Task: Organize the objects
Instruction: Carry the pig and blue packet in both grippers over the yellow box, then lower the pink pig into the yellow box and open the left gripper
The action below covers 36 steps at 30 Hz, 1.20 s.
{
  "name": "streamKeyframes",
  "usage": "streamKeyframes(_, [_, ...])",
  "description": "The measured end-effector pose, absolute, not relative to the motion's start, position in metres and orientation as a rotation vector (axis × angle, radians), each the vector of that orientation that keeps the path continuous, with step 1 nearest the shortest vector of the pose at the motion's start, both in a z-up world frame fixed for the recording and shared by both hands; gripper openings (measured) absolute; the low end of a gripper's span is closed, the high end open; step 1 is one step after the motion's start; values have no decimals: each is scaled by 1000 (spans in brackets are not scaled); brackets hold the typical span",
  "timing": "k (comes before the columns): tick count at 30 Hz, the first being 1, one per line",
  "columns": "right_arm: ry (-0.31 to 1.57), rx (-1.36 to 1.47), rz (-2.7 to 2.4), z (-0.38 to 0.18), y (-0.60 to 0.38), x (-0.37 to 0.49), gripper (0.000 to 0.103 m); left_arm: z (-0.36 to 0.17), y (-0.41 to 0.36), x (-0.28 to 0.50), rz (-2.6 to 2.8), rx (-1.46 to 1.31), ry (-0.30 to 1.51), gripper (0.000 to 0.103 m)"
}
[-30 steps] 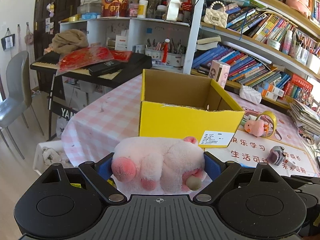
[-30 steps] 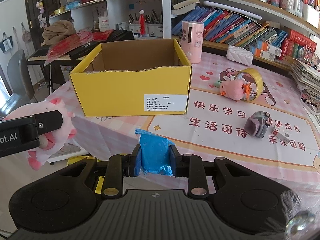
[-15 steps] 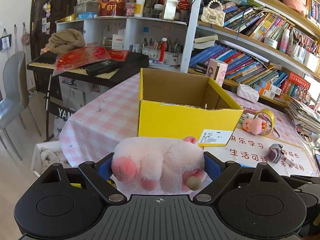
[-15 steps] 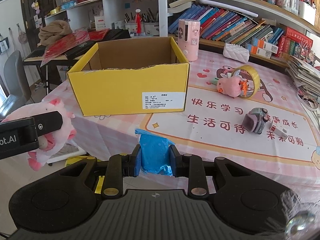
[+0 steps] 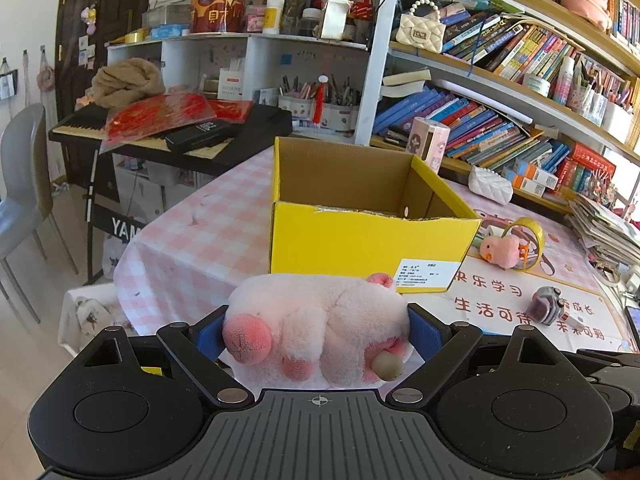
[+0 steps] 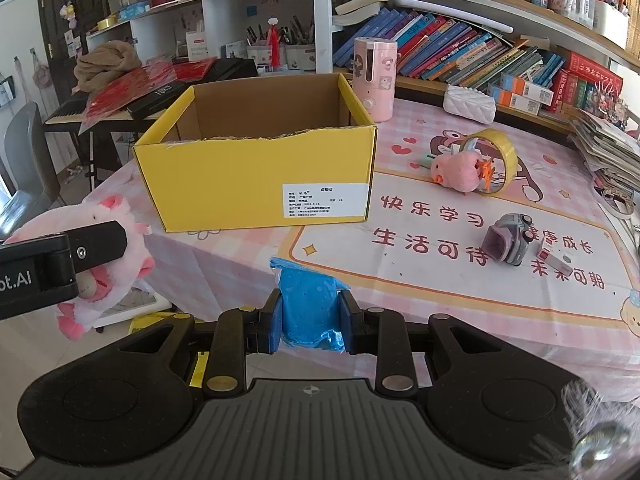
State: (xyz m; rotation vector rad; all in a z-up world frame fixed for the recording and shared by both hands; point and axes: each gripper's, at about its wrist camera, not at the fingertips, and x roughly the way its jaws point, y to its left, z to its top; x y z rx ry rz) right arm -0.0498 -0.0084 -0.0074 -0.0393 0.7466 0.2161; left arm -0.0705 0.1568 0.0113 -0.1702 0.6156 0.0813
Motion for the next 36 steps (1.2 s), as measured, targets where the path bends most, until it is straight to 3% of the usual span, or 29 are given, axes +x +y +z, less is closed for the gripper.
streamKeyframes(14, [751, -45, 234, -7, -11, -30, 26, 12, 150, -48, 79, -152, 614, 91])
streamKeyframes(20, [684, -59, 262, 5, -10, -6, 26, 29, 150, -25, 111, -135, 525, 91])
streamKeyframes(28, [545, -73, 324, 42, -8, 55, 26, 51, 143, 24, 171, -96, 423, 91])
streamKeyframes(36, [555, -166, 399, 43, -6, 136, 26, 38, 131, 81, 240, -68, 497, 91])
